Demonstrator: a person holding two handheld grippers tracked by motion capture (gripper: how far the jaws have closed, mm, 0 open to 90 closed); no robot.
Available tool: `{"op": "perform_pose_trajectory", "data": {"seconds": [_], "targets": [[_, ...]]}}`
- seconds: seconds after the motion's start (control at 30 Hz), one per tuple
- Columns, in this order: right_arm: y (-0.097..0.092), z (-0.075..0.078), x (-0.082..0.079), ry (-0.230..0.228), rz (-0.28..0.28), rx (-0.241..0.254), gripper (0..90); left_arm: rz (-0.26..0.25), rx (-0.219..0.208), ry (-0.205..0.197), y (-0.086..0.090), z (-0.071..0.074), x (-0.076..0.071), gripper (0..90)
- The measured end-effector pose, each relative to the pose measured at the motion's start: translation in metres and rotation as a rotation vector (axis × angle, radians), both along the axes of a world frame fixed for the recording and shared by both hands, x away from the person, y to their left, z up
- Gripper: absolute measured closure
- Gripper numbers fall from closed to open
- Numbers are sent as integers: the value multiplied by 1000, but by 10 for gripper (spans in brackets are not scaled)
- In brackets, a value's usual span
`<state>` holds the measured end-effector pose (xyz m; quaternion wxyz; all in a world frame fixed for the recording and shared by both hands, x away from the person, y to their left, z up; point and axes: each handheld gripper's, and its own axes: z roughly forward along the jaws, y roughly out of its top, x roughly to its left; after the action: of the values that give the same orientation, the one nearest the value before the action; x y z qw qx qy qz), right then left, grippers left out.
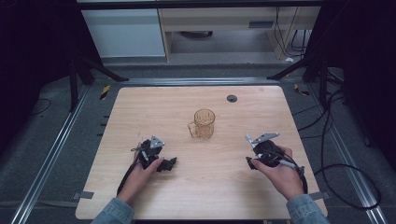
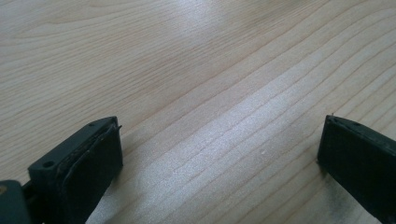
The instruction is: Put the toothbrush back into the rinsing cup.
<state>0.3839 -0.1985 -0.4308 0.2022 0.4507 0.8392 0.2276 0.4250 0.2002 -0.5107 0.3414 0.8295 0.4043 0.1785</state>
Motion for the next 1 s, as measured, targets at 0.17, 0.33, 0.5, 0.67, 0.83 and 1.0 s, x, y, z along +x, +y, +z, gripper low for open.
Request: {"op": "perform_pose_trajectory", "data": {"seconds": [0.17,0.33,0.5,0.67,0.83,1.0], "targets": [[-4,14,6,58,9,-64,390,0,1,0,0,0,0,0],[-11,26,15,113,-3,-41,417,0,1,0,0,0,0,0],[-15,23,24,171,-9,-17,458,0,0,0,0,0,0,0],[-14,28,35,200,-16,-41,484,0,0,0,0,0,0,0],[-11,36,45,205,-14,-80,502,0,0,-2,0,0,0,0],[-10,40,56,229,-16,-98,529,1,-1,-2,0,0,0,0]]}}
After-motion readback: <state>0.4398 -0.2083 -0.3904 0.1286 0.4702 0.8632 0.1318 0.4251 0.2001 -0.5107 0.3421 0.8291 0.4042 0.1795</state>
